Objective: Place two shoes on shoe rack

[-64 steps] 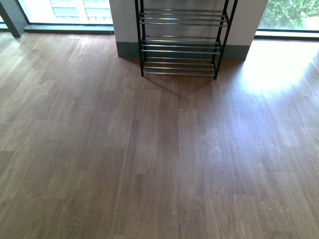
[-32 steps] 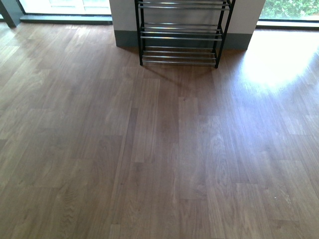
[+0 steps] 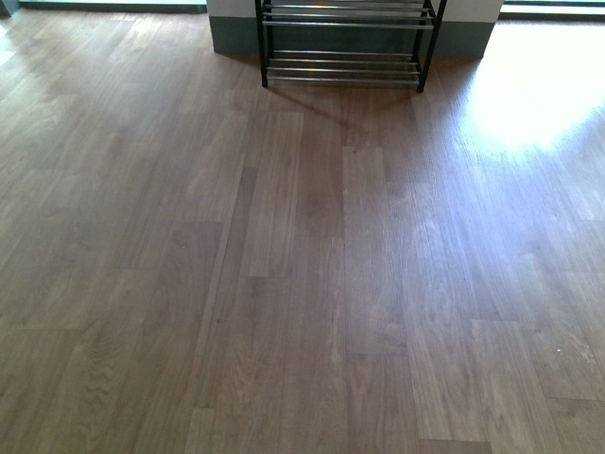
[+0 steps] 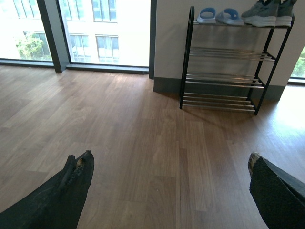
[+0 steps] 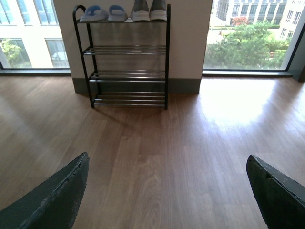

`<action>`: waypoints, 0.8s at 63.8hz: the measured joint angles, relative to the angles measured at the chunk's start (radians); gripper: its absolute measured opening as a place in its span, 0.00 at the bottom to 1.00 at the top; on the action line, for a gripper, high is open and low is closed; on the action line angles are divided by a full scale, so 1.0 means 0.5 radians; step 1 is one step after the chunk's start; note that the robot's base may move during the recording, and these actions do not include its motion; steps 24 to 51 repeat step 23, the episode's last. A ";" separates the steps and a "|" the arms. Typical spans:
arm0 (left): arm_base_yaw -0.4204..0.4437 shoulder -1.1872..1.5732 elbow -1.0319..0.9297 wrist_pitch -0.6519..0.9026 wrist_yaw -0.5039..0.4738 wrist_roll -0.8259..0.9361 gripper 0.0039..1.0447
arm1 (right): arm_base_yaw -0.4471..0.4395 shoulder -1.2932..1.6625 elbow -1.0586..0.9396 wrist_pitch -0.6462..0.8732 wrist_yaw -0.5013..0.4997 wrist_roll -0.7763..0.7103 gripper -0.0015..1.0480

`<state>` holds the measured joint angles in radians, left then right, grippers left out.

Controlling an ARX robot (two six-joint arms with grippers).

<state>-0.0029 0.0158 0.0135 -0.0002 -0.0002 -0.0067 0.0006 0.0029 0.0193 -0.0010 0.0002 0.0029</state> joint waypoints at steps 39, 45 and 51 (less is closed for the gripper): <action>0.001 0.000 0.000 0.000 0.000 0.000 0.91 | 0.000 0.000 0.000 0.000 0.000 0.000 0.91; 0.001 0.000 0.000 0.000 0.000 0.000 0.91 | 0.000 0.000 0.000 0.000 0.000 0.000 0.91; 0.001 0.000 0.000 0.000 0.000 0.000 0.91 | 0.000 0.000 0.000 0.000 0.000 0.000 0.91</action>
